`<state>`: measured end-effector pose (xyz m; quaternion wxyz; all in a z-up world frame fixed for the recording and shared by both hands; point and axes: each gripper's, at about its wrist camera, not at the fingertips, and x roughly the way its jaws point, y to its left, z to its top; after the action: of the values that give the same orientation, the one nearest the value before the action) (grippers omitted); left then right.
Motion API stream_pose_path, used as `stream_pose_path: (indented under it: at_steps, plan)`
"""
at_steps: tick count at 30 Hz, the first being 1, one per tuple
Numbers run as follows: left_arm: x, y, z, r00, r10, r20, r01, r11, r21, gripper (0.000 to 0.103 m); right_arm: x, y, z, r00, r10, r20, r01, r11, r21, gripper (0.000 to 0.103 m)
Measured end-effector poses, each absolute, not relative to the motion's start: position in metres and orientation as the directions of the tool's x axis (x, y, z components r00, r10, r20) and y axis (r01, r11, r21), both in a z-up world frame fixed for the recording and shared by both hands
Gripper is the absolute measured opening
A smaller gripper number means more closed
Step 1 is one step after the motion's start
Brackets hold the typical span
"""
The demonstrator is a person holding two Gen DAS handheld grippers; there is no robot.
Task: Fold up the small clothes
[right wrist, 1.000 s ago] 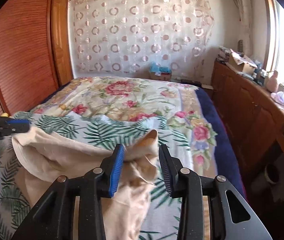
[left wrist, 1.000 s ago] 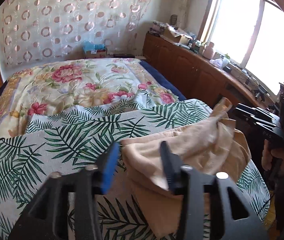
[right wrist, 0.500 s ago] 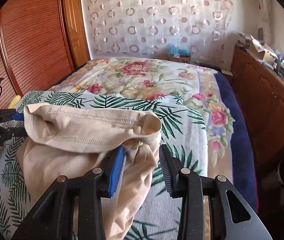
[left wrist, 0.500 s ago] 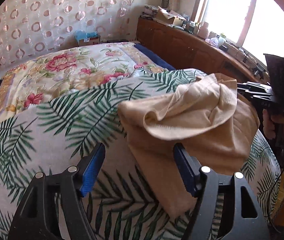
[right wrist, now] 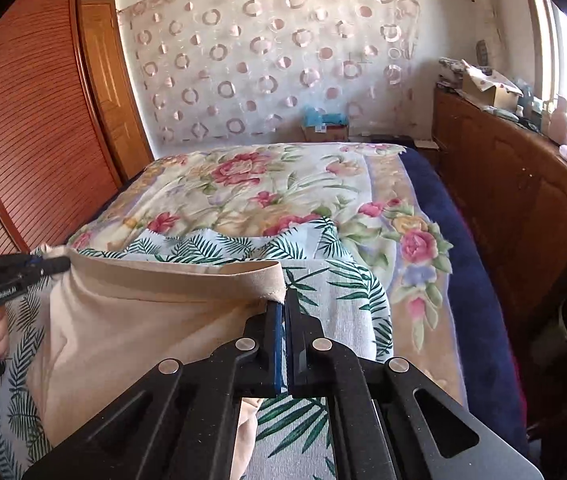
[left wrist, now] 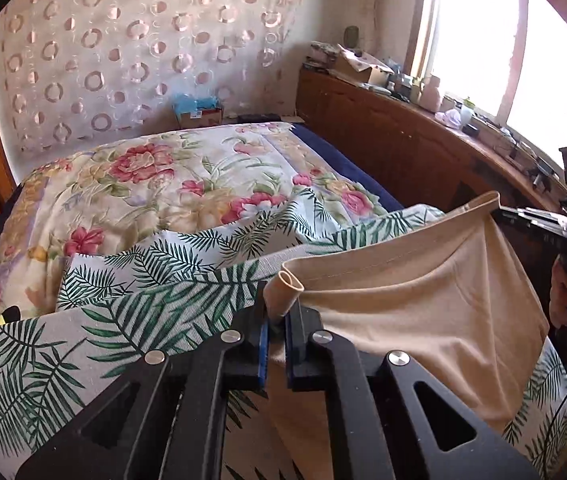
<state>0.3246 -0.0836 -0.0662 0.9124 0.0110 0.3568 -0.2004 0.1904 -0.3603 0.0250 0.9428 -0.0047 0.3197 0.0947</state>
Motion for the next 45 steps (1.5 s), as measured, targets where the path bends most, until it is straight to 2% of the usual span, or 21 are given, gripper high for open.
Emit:
stream_pose_path:
  at_steps: [4,6,7,8,10,12,14,16,22,30,32,37,38,39,40,41,43,45]
  plan:
    - [0.324,-0.086,-0.060,0.680,-0.352,-0.644,0.380,0.920,-0.101,0.008,0.182,-0.349,0.028,0.779,0.154,-0.607,-0.180,0.983,0.018,0.001]
    - [0.324,-0.086,-0.059,0.674,-0.344,-0.654,0.381,0.920,-0.092,0.014,0.175,-0.349,0.033,0.782,0.152,-0.604,-0.182,0.983,0.012,0.001]
    - [0.323,-0.085,-0.059,0.668,-0.347,-0.658,0.383,0.919,-0.095,0.023,0.173,-0.342,0.033,0.785,0.152,-0.600,-0.182,0.983,0.012,0.002]
    - [0.322,-0.082,-0.058,0.663,-0.355,-0.659,0.387,0.916,-0.105,0.037,0.174,-0.340,0.033,0.783,0.153,-0.602,-0.181,0.983,0.015,0.005]
    - [0.318,-0.079,-0.057,0.655,-0.379,-0.654,0.397,0.909,-0.129,0.047,0.175,-0.341,0.030,0.772,0.163,-0.614,-0.191,0.981,0.020,0.022]
    - [0.311,-0.075,-0.058,0.633,-0.399,-0.663,0.410,0.900,-0.149,0.052,0.167,-0.338,0.030,0.762,0.190,-0.619,-0.216,0.976,0.034,0.024]
    - [0.305,-0.074,-0.061,0.623,-0.408,-0.668,0.419,0.894,-0.156,0.064,0.165,-0.337,0.026,0.742,0.198,-0.640,-0.229,0.973,0.036,0.037]
    - [0.300,-0.074,-0.068,0.607,-0.408,-0.682,0.424,0.892,-0.157,0.070,0.164,-0.337,0.023,0.731,0.209,-0.649,-0.234,0.971,0.049,0.058]
    - [0.303,-0.071,-0.097,0.546,-0.382,-0.745,0.392,0.903,-0.176,0.070,0.179,-0.338,0.015,0.684,0.202,-0.701,-0.208,0.975,0.077,0.060]
    - [0.308,-0.077,-0.105,0.473,-0.479,-0.739,0.426,0.859,-0.284,0.067,0.197,-0.346,0.008,0.648,0.247,-0.720,-0.181,0.969,0.170,0.061]
    - [0.308,-0.081,-0.105,0.469,-0.483,-0.739,0.434,0.855,-0.283,0.064,0.199,-0.349,0.006,0.650,0.247,-0.718,-0.177,0.969,0.174,0.061]
    - [0.311,-0.088,-0.108,0.468,-0.481,-0.741,0.442,0.854,-0.275,0.063,0.201,-0.350,-0.001,0.646,0.261,-0.717,-0.186,0.965,0.184,0.061]
    - [0.312,-0.088,-0.108,0.460,-0.496,-0.736,0.444,0.847,-0.293,0.055,0.202,-0.349,-0.001,0.645,0.266,-0.716,-0.190,0.964,0.187,0.060]
    - [0.313,-0.087,-0.108,0.440,-0.530,-0.725,0.453,0.828,-0.330,0.048,0.201,-0.346,-0.003,0.647,0.272,-0.712,-0.196,0.962,0.189,0.052]
    - [0.313,-0.087,-0.108,0.428,-0.550,-0.717,0.458,0.816,-0.353,0.037,0.202,-0.346,-0.006,0.646,0.294,-0.704,-0.212,0.956,0.205,0.037]
    - [0.312,-0.088,-0.107,0.429,-0.552,-0.715,0.459,0.815,-0.354,0.020,0.200,-0.345,-0.009,0.637,0.332,-0.696,-0.236,0.943,0.234,0.029]
    - [0.309,-0.086,-0.104,0.422,-0.580,-0.697,0.470,0.797,-0.379,0.015,0.198,-0.346,-0.011,0.633,0.370,-0.680,-0.263,0.929,0.261,0.020]
    - [0.301,-0.078,-0.091,0.454,-0.599,-0.660,0.474,0.790,-0.390,0.014,0.193,-0.344,-0.004,0.653,0.368,-0.662,-0.281,0.929,0.239,0.018]
